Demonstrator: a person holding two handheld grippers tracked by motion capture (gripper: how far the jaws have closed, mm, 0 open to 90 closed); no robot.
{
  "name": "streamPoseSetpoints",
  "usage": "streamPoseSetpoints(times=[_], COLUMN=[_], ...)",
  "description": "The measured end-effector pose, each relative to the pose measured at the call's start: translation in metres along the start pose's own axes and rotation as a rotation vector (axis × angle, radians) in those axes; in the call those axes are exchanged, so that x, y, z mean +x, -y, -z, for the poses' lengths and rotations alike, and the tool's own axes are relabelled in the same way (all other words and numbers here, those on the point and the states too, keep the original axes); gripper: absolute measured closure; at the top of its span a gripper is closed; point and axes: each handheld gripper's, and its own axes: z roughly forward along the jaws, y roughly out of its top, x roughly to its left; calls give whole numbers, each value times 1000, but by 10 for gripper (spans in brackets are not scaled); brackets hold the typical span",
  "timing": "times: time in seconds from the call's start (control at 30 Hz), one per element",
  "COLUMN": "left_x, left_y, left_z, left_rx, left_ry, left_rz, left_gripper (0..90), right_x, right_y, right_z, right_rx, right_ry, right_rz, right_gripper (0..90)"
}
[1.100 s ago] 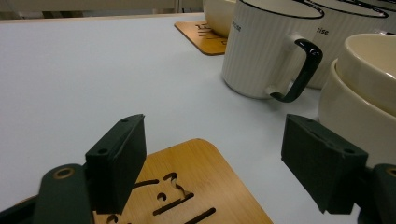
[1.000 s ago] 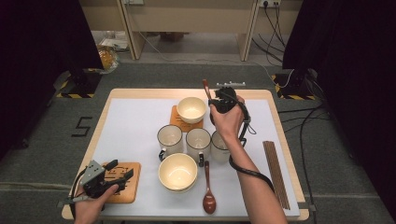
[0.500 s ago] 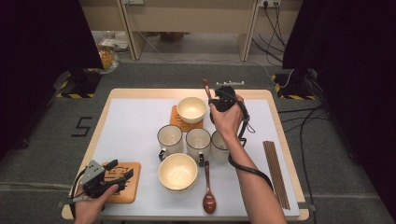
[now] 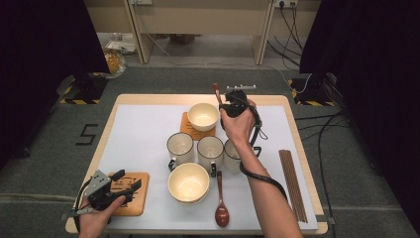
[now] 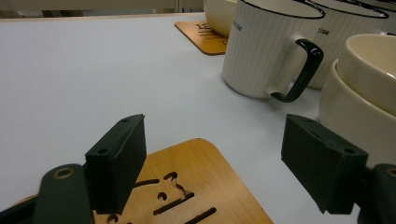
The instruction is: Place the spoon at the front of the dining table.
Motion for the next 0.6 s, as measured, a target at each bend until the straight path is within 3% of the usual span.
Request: streamPoseSetpoints(times=[0.6], left_x=[1], left_y=[0], left_z=[0], left_rx=[0], left_ry=[-2], left_rz=[4], left_gripper=[217], right_x=[2], right_y=[-1], right_z=[-12], right_rx=[11], right_ry=[-8], right_rz=[-5], right_gripper=[815])
